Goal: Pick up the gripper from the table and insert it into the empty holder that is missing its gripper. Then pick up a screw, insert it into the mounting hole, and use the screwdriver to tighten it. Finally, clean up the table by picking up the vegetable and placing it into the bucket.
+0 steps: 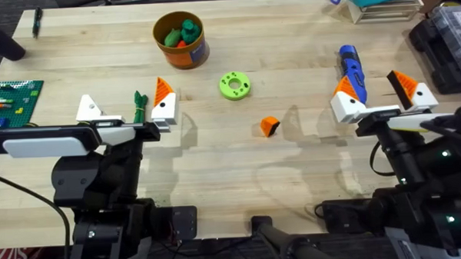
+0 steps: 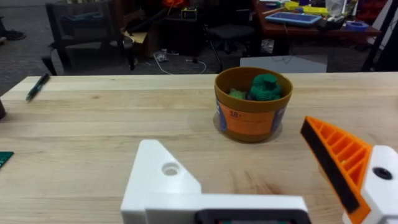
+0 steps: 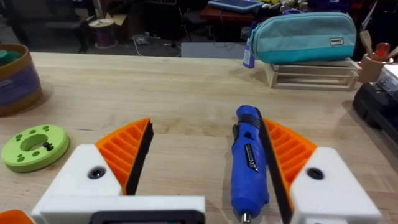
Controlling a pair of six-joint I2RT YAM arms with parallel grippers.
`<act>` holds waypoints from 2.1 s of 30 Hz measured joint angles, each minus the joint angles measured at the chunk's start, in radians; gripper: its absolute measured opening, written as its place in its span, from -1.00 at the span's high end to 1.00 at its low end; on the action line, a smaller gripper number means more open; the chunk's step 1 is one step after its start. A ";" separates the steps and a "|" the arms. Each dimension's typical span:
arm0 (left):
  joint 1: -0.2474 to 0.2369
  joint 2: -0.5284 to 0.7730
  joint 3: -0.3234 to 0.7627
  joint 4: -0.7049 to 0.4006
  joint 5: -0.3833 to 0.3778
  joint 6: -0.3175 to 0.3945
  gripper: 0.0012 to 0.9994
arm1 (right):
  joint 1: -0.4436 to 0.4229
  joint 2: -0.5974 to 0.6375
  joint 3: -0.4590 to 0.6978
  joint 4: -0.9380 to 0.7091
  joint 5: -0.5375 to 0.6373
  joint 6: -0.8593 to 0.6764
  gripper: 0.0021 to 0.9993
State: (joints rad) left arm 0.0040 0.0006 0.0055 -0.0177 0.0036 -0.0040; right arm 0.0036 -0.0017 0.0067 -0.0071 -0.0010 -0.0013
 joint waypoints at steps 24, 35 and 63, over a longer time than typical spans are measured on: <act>0.000 0.116 0.297 -0.387 -0.025 0.016 -0.95 | 0.000 0.067 0.147 -0.187 0.000 -0.002 -0.99; 0.000 0.748 0.848 -0.857 -0.065 0.070 -0.95 | 0.000 0.539 0.583 -0.468 0.000 0.029 -0.99; 0.169 1.636 1.015 -0.822 -0.069 0.135 -0.97 | 0.000 0.966 0.918 -0.706 0.000 0.032 -0.99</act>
State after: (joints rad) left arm 0.1726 1.6362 1.0203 -0.8396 -0.0656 0.1311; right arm 0.0036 0.9642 0.9249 -0.7128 -0.0010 0.0303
